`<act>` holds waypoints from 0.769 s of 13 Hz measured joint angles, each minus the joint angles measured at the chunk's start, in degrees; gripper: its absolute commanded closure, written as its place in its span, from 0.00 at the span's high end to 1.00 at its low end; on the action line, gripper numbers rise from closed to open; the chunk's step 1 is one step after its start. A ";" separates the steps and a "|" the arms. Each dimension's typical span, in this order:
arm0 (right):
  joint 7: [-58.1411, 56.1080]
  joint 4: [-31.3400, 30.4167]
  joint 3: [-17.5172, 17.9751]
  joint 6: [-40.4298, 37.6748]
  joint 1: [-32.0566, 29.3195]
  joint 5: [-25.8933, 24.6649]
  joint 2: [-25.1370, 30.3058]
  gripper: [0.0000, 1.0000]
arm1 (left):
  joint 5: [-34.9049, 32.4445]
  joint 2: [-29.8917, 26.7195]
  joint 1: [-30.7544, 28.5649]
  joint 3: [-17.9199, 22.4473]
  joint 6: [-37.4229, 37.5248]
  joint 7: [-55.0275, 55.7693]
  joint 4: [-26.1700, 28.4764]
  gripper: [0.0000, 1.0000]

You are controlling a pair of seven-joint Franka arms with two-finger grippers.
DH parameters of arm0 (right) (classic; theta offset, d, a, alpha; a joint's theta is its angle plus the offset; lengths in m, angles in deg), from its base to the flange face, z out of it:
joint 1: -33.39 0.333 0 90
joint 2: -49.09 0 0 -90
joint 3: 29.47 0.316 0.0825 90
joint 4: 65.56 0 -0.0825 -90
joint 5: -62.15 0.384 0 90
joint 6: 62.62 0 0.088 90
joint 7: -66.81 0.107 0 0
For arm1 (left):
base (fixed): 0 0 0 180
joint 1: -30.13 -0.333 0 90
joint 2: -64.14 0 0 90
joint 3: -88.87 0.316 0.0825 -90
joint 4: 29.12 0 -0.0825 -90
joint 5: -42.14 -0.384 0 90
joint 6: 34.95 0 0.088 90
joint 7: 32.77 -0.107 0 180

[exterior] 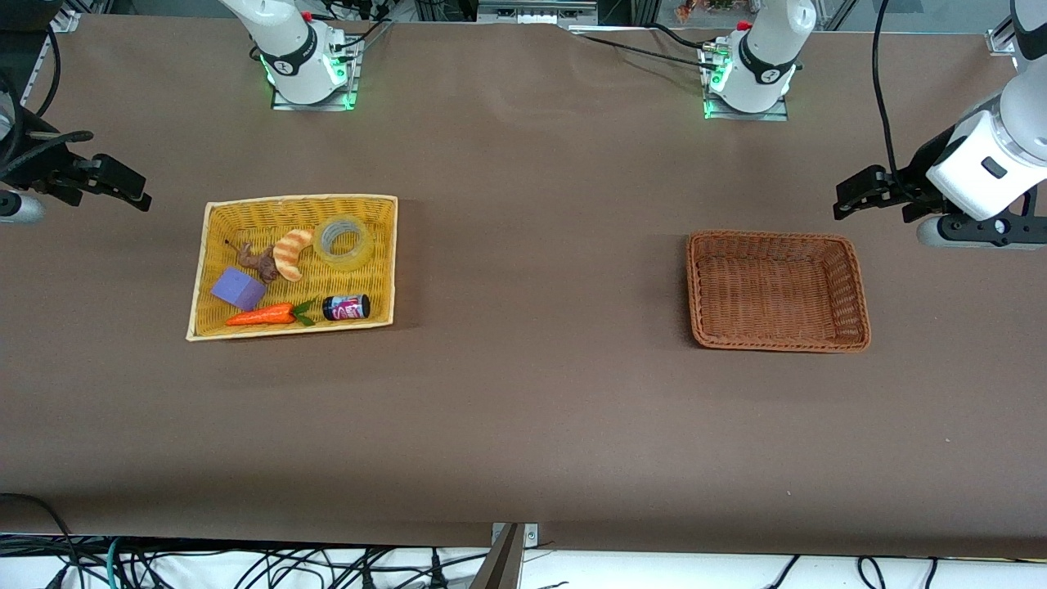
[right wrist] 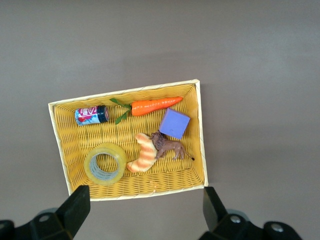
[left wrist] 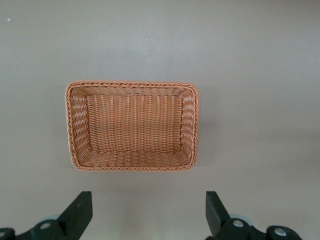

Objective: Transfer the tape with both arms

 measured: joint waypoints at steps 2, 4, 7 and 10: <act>0.00 0.00 0.00 -0.01 0.00 -0.01 -0.01 1.00 | 0.00 0.01 0.00 0.00 0.00 0.00 0.00 1.00; 0.00 0.00 0.00 -0.02 -0.01 -0.01 -0.06 1.00 | 0.00 0.02 0.00 0.00 0.00 0.00 0.00 1.00; 0.03 -0.01 0.00 -0.64 -0.01 -0.01 -0.08 1.00 | 0.00 0.11 0.00 0.00 0.00 0.00 0.00 1.00; 0.04 -0.01 0.00 -1.15 -0.01 -0.01 -0.08 1.00 | 0.00 0.11 0.00 0.00 0.00 0.00 0.00 1.00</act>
